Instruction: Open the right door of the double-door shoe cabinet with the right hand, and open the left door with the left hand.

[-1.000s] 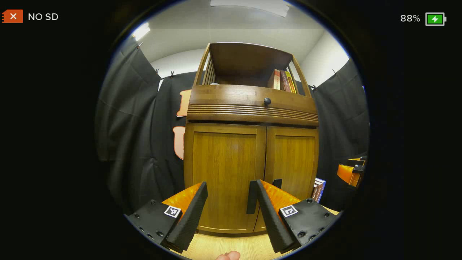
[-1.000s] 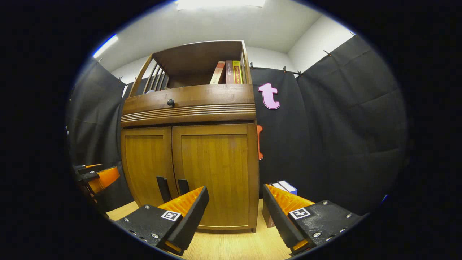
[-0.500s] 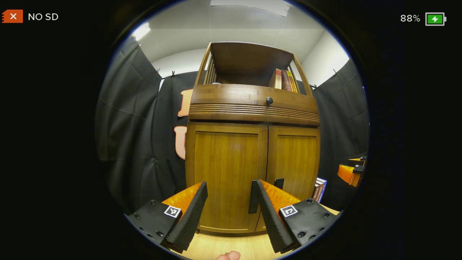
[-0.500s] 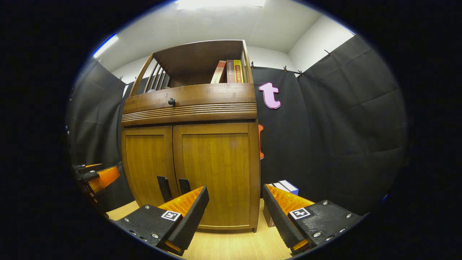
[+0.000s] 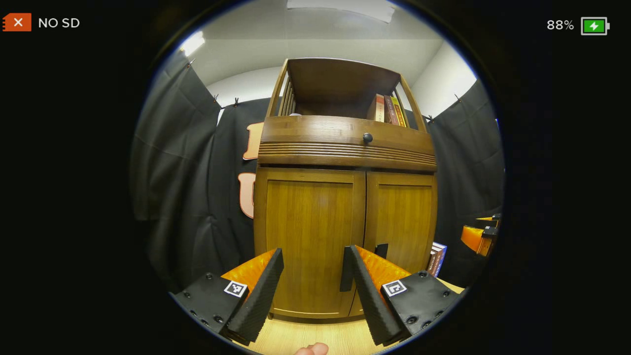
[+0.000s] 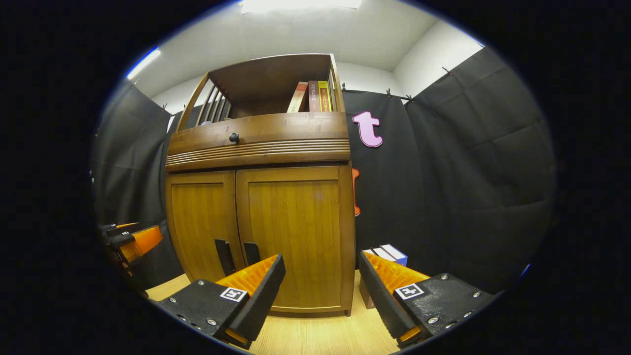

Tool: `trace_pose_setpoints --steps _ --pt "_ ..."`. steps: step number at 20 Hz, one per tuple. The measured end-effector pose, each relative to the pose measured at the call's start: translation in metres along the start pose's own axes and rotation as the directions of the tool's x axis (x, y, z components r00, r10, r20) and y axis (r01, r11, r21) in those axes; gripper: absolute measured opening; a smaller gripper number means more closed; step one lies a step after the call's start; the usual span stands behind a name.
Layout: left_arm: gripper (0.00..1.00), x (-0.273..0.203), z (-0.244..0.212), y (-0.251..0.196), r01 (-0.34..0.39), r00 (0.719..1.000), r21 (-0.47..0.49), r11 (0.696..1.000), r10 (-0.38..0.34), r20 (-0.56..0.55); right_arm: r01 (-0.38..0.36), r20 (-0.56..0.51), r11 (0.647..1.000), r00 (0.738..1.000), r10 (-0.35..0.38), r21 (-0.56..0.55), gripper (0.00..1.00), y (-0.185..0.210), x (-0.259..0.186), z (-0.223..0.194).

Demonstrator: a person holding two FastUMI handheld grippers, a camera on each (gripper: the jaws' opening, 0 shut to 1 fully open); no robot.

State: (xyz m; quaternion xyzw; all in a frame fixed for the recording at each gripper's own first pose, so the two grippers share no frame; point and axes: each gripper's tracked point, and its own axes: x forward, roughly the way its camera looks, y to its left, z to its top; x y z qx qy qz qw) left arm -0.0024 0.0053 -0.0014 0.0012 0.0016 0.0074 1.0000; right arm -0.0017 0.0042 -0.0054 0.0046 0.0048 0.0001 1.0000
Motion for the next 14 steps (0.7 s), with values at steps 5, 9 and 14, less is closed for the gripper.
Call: trace_pose_setpoints --steps 5,9,14 --pt "0.81 -0.003 0.001 0.002 -0.006 1.0 0.003 1.0 0.006 -0.001 -0.027 -0.009 1.0 1.0 0.027 0.005 0.93 0.009 0.003 -0.006" --pt "0.81 -0.005 0.002 0.006 -0.016 1.0 0.013 1.0 0.017 -0.001 -0.09 -0.006 0.996 0.996 0.089 -0.016 0.93 0.033 0.019 -0.008" --pt "0.81 -0.013 0.002 0.007 -0.021 1.0 0.003 1.0 0.022 -0.006 -0.188 -0.035 0.982 0.982 0.188 0.008 0.94 0.083 0.066 -0.03"
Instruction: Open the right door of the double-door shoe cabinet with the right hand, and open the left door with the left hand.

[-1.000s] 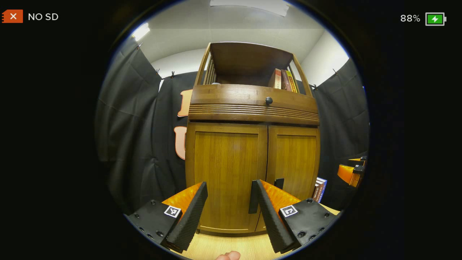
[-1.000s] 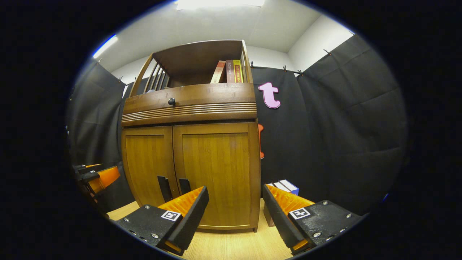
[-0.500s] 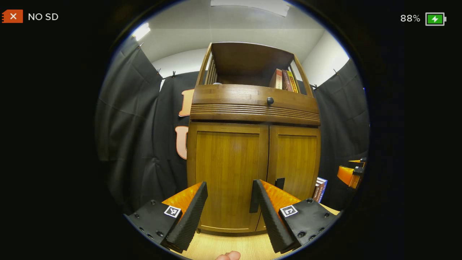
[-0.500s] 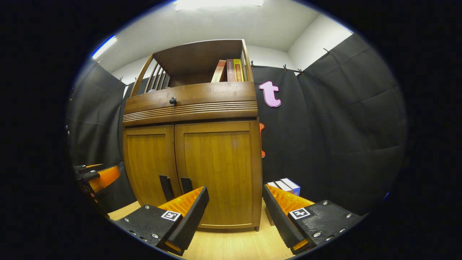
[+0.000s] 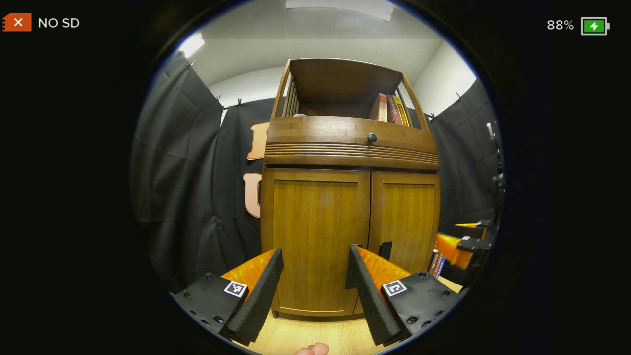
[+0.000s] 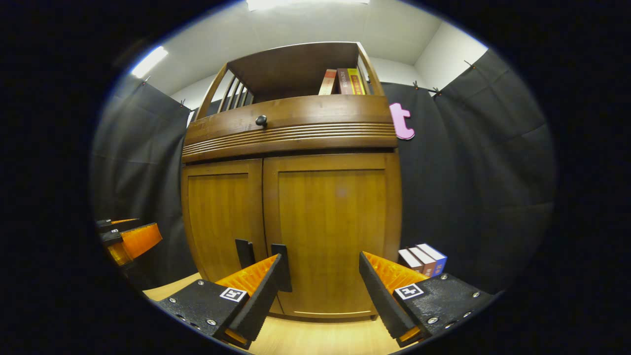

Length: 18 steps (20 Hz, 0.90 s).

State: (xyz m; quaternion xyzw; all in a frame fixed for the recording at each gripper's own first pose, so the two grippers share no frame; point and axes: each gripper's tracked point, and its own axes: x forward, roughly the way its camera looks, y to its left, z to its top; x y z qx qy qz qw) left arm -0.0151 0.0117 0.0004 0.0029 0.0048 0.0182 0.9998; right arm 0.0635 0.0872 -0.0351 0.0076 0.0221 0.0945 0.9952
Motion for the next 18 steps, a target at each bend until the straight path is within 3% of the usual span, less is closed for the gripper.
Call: trace_pose_setpoints --steps 5,13,14,15,18 --pt "0.81 -0.006 0.0 0.004 -0.008 1.0 -0.006 1.0 0.007 -0.006 -0.067 -0.036 0.998 0.997 0.066 -0.021 0.93 0.036 0.068 -0.029" --pt "0.8 -0.017 -0.001 0.031 -0.075 0.997 -0.02 0.997 0.075 -0.009 -0.031 -0.078 0.998 0.997 0.027 -0.059 0.94 0.046 0.147 -0.086" --pt "0.81 -0.016 -0.003 0.034 -0.081 0.997 -0.017 0.997 0.081 -0.013 -0.023 -0.085 0.997 0.996 0.017 -0.068 0.9 0.046 0.153 -0.089" --pt "0.81 -0.015 -0.005 0.035 -0.086 0.996 -0.014 0.996 0.085 -0.021 -0.009 -0.063 0.997 0.998 0.004 -0.074 0.95 0.047 0.151 -0.086" --pt "0.81 -0.011 -0.008 0.04 -0.094 0.995 -0.001 0.996 0.094 -0.033 0.031 -0.032 0.989 0.999 -0.036 -0.144 0.94 0.046 0.153 -0.091"
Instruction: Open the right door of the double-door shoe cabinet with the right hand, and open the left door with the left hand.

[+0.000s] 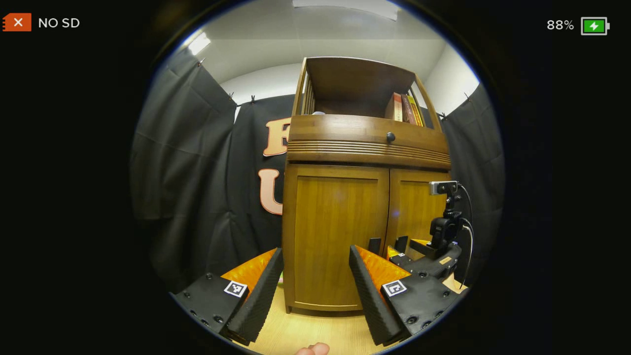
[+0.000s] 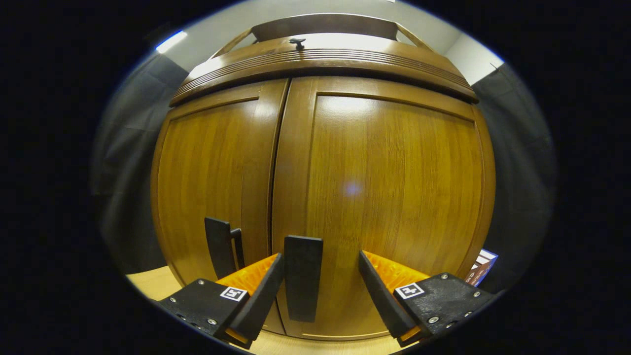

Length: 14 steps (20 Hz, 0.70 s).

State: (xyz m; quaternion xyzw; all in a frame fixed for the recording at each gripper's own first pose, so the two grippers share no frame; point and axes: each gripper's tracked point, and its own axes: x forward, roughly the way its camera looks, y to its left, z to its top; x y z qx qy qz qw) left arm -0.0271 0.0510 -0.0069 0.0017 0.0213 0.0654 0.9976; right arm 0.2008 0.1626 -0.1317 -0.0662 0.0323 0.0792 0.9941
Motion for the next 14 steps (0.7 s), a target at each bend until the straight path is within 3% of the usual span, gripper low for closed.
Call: trace_pose_setpoints --steps 1,2,3,4,6,7,8,10,14 --pt "0.81 0.002 0.002 0.001 -0.004 1.0 0.006 1.0 0.004 0.004 0.003 0.013 1.0 1.0 -0.003 -0.009 0.93 0.001 -0.004 0.002" --pt "0.81 0.003 0.005 0.004 -0.015 1.0 0.013 1.0 0.015 0.017 0.005 0.018 1.0 1.0 -0.005 0.002 1.0 0.002 0.0 0.001" --pt "0.81 0.006 0.007 0.005 -0.016 1.0 0.016 1.0 0.016 0.027 0.005 0.024 1.0 1.0 -0.005 0.021 0.93 0.003 -0.001 0.001" --pt "0.81 0.009 0.006 0.001 -0.007 1.0 0.013 1.0 0.006 0.027 0.002 0.023 0.999 1.0 -0.003 0.043 1.0 0.002 -0.001 0.0" --pt "0.81 0.014 0.006 -0.005 0.011 1.0 0.004 1.0 -0.011 0.024 0.001 0.022 0.999 1.0 -0.002 0.055 0.77 0.003 -0.001 -0.001" --pt "0.81 0.015 0.007 -0.009 0.024 0.999 0.001 1.0 -0.024 0.023 -0.005 0.019 0.999 1.0 0.004 0.049 0.88 0.004 -0.001 -0.001" --pt "0.81 0.016 0.006 -0.014 0.036 0.999 0.0 0.999 -0.036 0.022 -0.011 0.016 0.999 1.0 0.01 0.046 0.73 0.006 -0.001 -0.003" --pt "0.81 0.021 0.006 -0.02 0.054 0.998 0.004 0.999 -0.054 0.019 -0.027 0.014 0.998 1.0 0.026 0.063 0.69 0.011 -0.001 -0.005" --pt "0.81 0.021 0.006 -0.029 0.075 0.997 0.008 0.997 -0.075 0.013 -0.062 0.003 0.992 0.998 0.062 0.106 0.36 0.018 -0.002 -0.007"
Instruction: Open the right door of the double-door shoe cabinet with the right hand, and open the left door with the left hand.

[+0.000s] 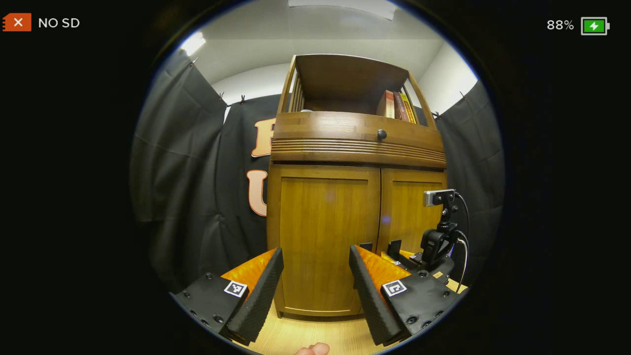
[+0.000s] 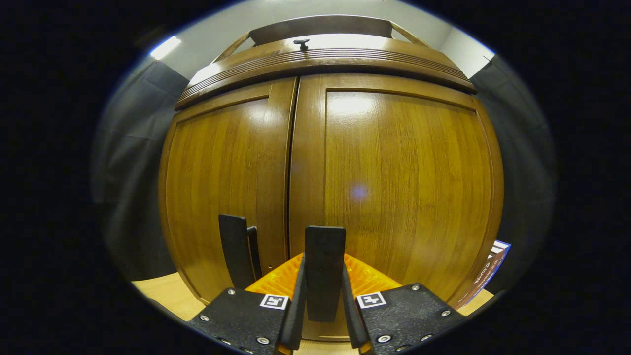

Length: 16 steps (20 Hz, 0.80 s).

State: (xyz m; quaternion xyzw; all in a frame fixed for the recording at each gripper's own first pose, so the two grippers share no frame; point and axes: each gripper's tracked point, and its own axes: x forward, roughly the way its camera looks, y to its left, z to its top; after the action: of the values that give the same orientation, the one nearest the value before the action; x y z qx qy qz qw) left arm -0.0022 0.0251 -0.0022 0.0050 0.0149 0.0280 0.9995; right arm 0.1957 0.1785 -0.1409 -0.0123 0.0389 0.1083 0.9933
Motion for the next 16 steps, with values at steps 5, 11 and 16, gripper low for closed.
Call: trace_pose_setpoints --steps 5,11,16 --pt "0.81 -0.001 -0.002 -0.01 0.018 1.0 -0.005 1.0 -0.018 -0.007 -0.051 0.013 0.998 0.999 0.051 -0.033 0.23 0.003 0.0 -0.001" --pt "0.82 -0.003 -0.001 -0.014 0.016 1.0 -0.013 1.0 -0.016 -0.005 -0.097 -0.01 0.995 0.995 0.097 0.02 0.29 0.005 -0.016 -0.007" --pt "0.81 -0.008 -0.012 -0.008 -0.014 1.0 -0.001 1.0 0.014 -0.011 -0.103 -0.043 0.994 0.994 0.104 0.043 0.29 0.001 -0.055 -0.008"
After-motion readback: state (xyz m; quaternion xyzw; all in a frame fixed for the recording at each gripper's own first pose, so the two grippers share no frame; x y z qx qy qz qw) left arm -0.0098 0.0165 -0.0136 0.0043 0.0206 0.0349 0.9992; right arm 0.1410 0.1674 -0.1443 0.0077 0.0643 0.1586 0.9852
